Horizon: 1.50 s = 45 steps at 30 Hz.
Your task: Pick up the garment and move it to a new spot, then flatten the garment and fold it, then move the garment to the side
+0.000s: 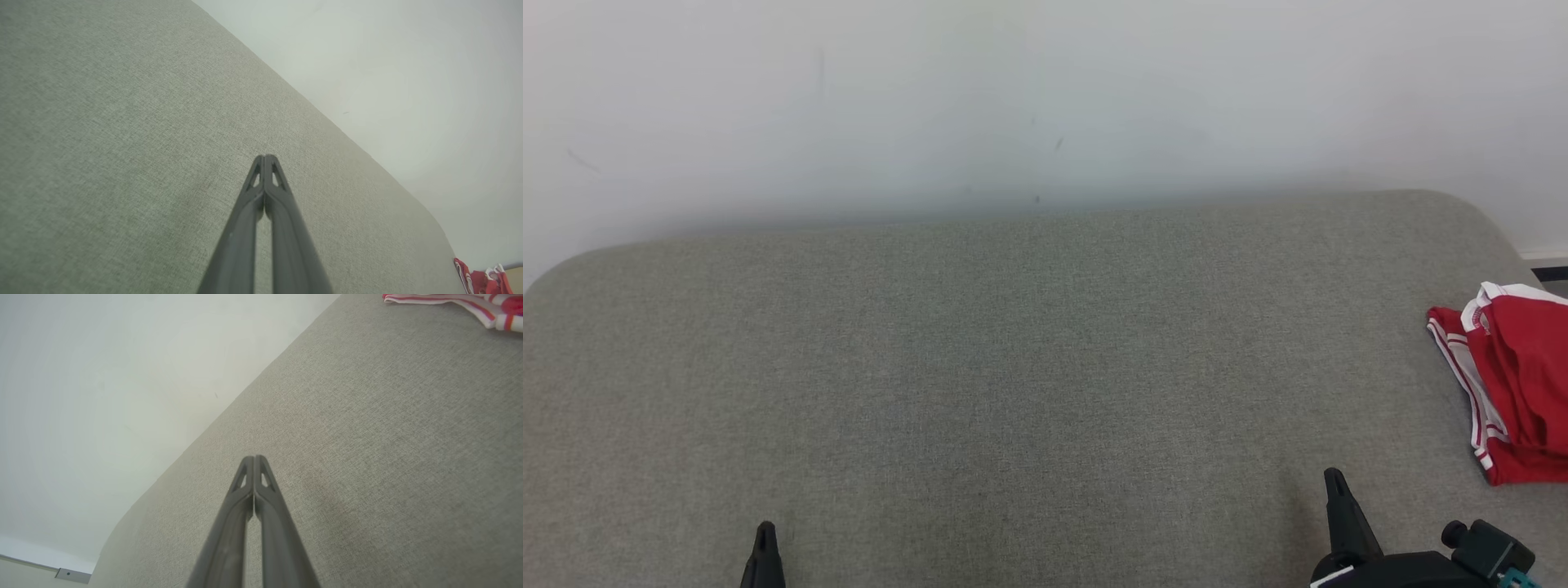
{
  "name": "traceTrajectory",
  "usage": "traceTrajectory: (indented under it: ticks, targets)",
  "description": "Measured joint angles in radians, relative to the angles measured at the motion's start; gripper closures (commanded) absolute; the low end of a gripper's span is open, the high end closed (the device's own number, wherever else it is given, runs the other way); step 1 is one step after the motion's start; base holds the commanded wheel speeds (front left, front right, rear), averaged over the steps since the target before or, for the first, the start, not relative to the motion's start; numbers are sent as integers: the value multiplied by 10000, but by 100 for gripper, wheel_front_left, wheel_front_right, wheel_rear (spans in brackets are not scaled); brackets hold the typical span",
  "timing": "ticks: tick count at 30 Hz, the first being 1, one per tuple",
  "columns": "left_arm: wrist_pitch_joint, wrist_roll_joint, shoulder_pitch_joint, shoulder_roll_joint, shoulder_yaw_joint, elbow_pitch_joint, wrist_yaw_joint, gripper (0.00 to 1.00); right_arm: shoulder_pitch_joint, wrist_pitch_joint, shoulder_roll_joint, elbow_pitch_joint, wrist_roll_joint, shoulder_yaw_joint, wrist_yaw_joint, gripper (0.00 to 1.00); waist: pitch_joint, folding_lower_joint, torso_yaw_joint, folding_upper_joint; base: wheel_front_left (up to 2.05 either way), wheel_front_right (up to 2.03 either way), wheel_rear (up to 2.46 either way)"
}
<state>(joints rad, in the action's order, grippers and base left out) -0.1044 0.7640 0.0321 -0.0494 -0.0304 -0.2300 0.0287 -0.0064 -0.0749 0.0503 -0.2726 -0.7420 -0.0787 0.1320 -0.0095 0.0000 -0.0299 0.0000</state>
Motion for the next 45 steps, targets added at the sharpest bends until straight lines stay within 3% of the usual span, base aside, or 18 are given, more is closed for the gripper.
traceTrajectory:
  ticks: [45]
  targets:
    - [1325,5089,-822,-2,-495,-84,606,100,-596,1143,0,157,-5221,-213,-2,100,64,0,151,1,0,0,0]
